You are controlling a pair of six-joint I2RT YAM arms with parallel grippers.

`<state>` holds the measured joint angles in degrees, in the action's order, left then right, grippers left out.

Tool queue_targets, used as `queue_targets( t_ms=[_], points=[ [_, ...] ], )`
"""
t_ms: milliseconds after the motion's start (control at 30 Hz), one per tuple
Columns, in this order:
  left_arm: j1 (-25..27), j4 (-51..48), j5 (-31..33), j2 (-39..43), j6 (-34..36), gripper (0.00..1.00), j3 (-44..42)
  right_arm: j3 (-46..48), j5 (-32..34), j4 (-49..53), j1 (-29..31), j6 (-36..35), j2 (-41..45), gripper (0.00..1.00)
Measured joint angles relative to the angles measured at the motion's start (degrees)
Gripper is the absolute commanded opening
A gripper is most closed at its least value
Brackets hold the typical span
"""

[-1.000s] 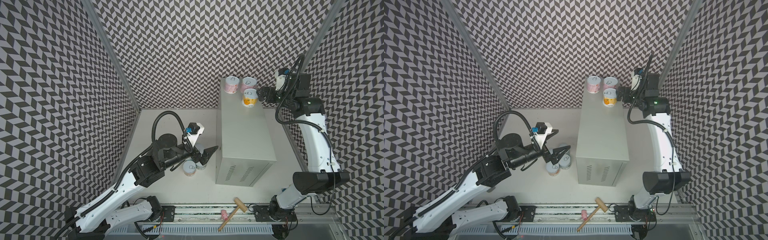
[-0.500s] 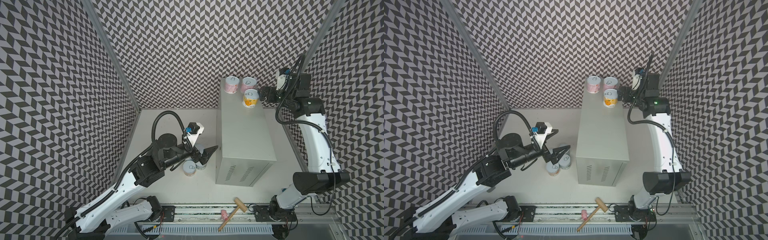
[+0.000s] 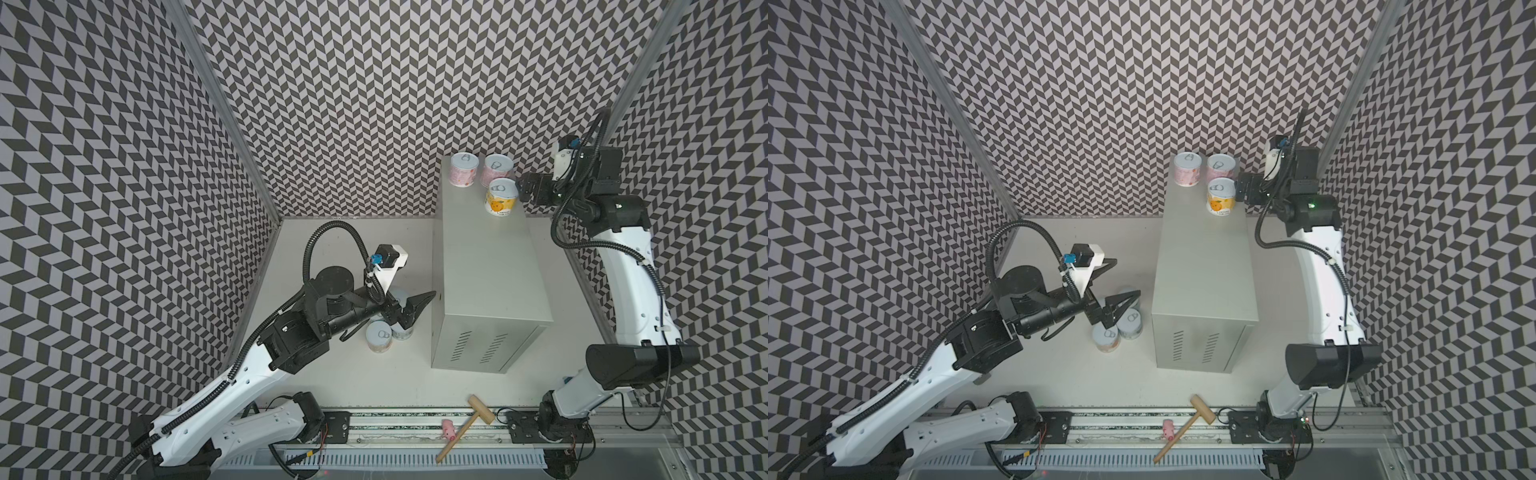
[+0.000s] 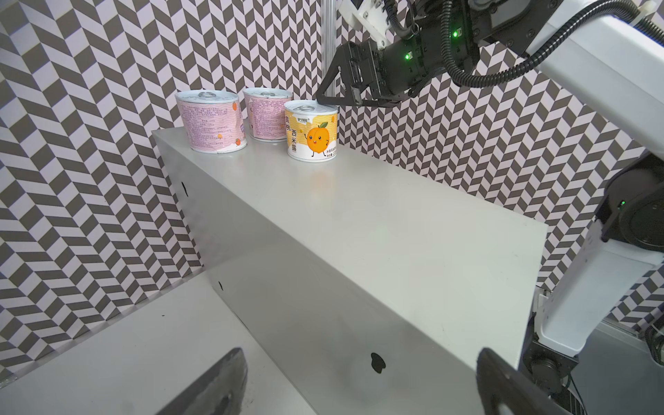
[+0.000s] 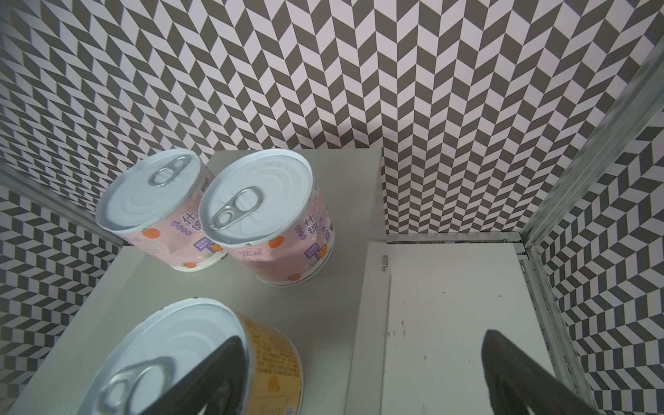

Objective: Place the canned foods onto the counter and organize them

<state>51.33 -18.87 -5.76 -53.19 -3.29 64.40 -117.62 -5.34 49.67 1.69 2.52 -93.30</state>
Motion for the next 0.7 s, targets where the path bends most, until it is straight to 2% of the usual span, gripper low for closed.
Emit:
queue_targets(
  t_ms=[233,400,500,700],
  points=[
    [-0.02,0.11,-0.15,-0.37,0.00,1.00,0.00,-1.75,-1.14,1.70,-0.02,-0.39,-0.09,0.99],
    [-0.39,0.44,-0.59,-0.98,-0.07,1.00,0.00,-1.40,-4.92,-0.92,-0.09,-0.50,1.38,0.99],
    [-0.55,0.50,-0.85,-1.20,-0.20,1.00,0.00,3.13,-7.67,-4.42,-0.07,-0.59,5.49,0.99],
    [-0.74,0.87,-1.40,-1.22,-0.26,1.00,0.00,19.02,-10.34,-13.60,1.11,-0.57,19.06,1.00]
  ],
)
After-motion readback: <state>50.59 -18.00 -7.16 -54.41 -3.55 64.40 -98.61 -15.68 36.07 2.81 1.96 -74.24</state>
